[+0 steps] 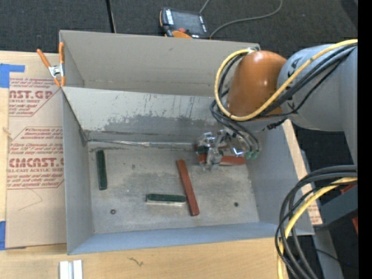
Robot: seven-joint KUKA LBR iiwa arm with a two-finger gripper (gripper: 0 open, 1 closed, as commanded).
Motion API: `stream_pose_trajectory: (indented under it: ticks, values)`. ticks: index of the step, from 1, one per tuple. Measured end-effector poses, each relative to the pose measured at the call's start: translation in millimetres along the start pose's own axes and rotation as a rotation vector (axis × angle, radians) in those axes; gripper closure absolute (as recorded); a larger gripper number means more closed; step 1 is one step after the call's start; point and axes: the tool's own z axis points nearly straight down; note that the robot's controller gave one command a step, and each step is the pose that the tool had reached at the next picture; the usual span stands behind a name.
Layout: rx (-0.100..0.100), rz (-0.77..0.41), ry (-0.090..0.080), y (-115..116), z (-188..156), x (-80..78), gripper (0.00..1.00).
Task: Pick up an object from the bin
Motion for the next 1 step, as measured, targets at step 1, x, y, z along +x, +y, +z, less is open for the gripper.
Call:
stream_pose_trajectory:
  ticks: [1]
  values:
    - [0.0, 0.0, -0.001, 0.3, -21.2, -1.1, 1.0]
